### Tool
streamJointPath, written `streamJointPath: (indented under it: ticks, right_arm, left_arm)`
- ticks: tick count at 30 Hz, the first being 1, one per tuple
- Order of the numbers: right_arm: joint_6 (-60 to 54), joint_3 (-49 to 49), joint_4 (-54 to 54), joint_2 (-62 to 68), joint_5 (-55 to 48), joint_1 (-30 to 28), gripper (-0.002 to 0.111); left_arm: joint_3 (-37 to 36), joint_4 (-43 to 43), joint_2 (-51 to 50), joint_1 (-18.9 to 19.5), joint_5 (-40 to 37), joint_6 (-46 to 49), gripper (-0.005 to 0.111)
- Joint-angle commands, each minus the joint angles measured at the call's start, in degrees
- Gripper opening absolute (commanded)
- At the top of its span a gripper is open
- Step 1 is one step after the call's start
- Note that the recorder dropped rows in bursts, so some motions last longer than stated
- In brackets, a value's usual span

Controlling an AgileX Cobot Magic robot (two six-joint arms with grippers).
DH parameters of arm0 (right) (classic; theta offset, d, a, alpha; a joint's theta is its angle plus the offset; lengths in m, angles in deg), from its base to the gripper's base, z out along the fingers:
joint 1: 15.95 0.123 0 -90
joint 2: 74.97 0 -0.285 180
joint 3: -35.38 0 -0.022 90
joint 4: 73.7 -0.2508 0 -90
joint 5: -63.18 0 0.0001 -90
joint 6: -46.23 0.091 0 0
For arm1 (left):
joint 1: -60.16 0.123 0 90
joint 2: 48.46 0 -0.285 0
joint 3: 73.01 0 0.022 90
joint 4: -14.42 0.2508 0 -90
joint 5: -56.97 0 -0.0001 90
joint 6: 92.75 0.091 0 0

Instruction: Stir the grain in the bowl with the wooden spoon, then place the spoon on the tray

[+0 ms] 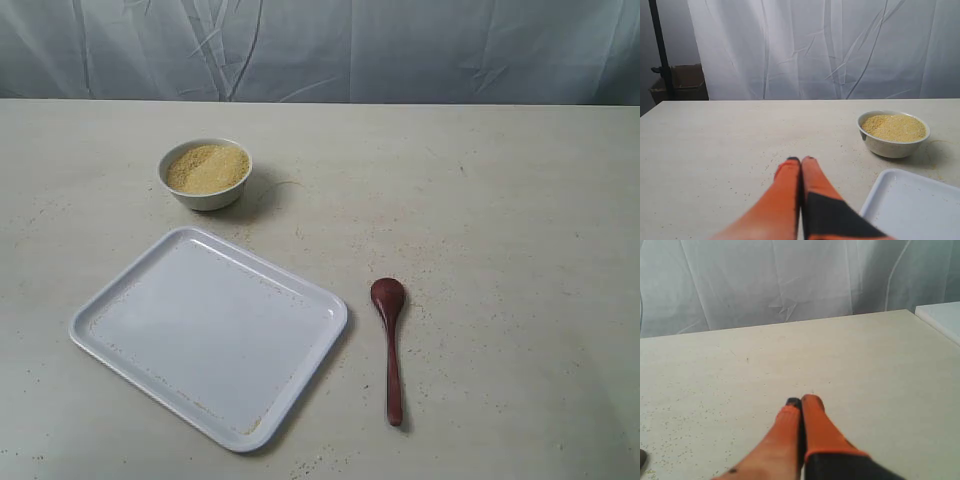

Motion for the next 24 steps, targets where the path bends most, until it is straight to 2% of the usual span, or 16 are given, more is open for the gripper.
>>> streamJointPath:
  ticks: [1, 16, 18, 22, 24]
  right_arm:
    - [-0.01, -0.1, 0.0, -0.27, 0.13, 0.07, -0.001]
    - [-0.01, -0.1, 0.0, -0.27, 0.6, 0.07, -0.001]
    - [-0.01, -0.1, 0.0, -0.27, 7.13, 0.07, -0.001]
    - [-0.01, -0.1, 0.0, -0.27, 29.51, 0.07, -0.001]
    - [-0.01, -0.1, 0.0, -0.27, 35.74, 0.07, -0.001]
  left_arm:
    - [-0.12, 0.0, 0.28, -0.36, 0.26, -0.03, 0.0]
    - [-0.12, 0.0, 0.28, -0.36, 0.38, -0.03, 0.0]
    - [-0.12, 0.0, 0.28, -0.36, 0.38, -0.03, 0.0]
    - [-0.12, 0.0, 0.28, -0.36, 0.38, -0.03, 0.0]
    - [-0.12, 0.0, 0.28, -0.36, 0.38, -0.03, 0.0]
